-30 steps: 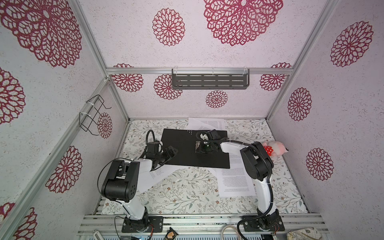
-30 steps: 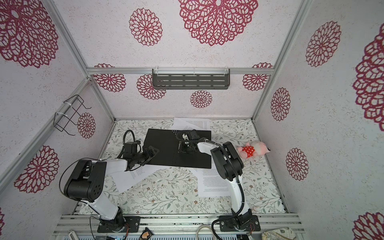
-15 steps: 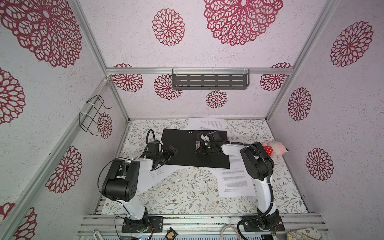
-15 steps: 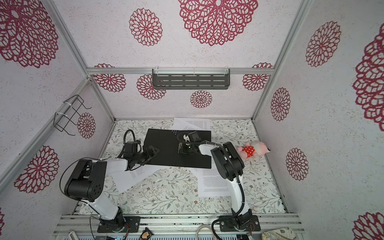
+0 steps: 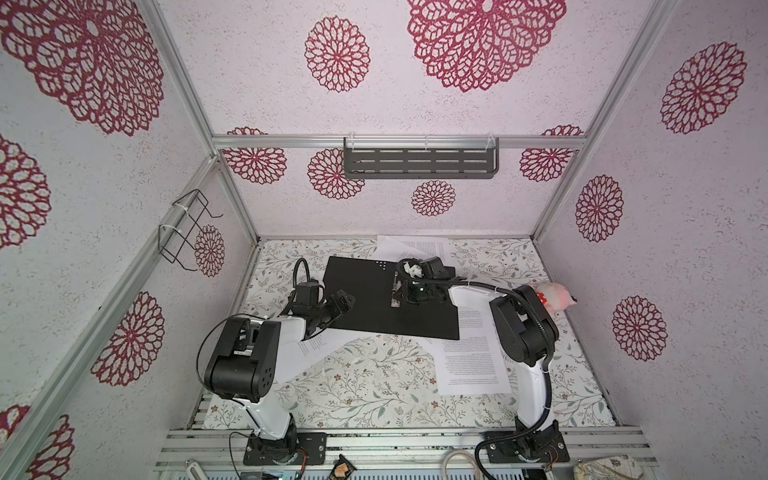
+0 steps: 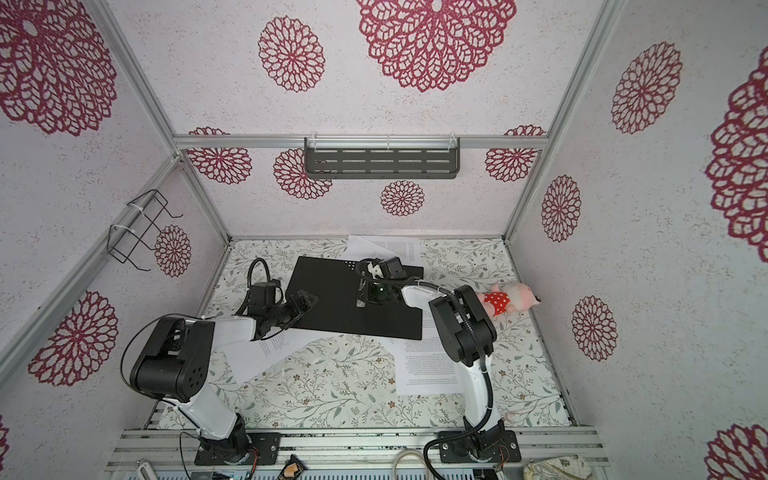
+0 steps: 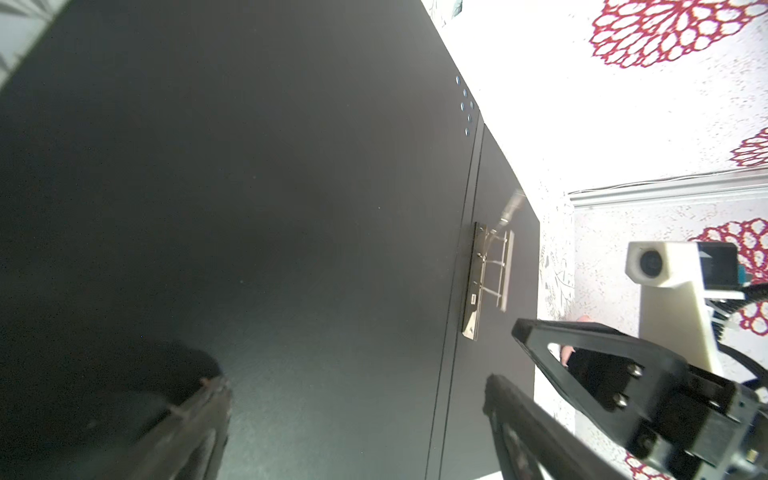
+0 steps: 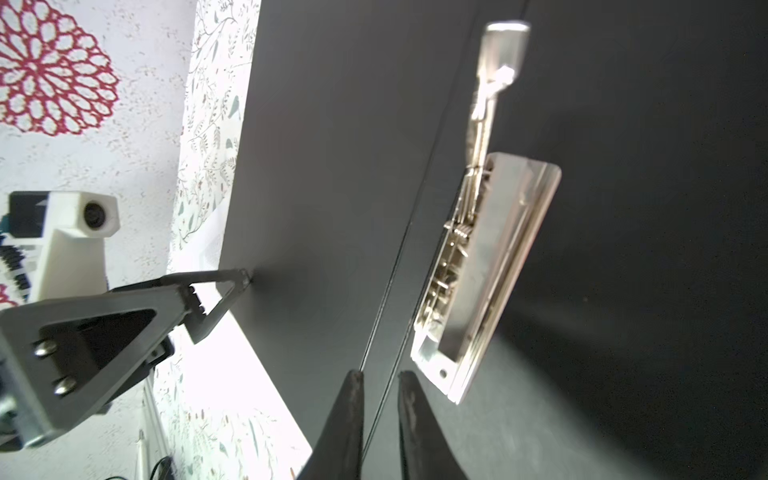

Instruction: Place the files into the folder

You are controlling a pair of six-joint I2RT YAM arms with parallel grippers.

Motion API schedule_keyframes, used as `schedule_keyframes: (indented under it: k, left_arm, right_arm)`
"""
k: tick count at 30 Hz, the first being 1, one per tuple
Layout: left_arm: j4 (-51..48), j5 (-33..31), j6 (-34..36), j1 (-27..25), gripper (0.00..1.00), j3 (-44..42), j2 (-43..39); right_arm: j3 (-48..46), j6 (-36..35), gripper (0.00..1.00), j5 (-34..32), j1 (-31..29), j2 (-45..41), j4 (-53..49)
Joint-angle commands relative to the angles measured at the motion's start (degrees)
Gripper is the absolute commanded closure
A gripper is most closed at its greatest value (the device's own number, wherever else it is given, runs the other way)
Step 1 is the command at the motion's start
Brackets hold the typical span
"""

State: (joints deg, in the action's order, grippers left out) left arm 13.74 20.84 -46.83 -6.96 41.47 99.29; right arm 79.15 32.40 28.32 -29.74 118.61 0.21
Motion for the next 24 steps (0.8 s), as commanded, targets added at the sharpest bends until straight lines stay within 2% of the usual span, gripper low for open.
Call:
schedule_keyframes:
  k: [1,10,16,19,24]
  left_arm:
    - [-11.1,-7.8,-0.5,1.1,0.02,-3.5,6.1]
    - [-10.1,-6.4,-0.8,1.2,0.02,-3.5,6.3]
    - [-10.1,-3.0,-0.6,0.3,0.01,-2.4,4.3]
    - [-11.1,-3.5,-0.8,-1.0,0.02,-2.4,2.9]
    - [-12.1,-5.4,-1.7,-5.1,0.01,-3.5,1.7]
  right_arm:
    - [-2.1,-1.7,0.75,-0.7,0.5,-7.6,1.0]
    - [-7.9,-4.5,0.75,-5.8,0.6,-11.6,-2.5]
    - [-12.0,-5.8,0.60,-6.2,0.7,-13.3,-3.2]
    - [-15.0,-6.1,0.53,-9.1,1.3,-15.0,-3.5]
    - [-21.7,-5.0,0.43,-8.0,4.8,-20.0,-1.5]
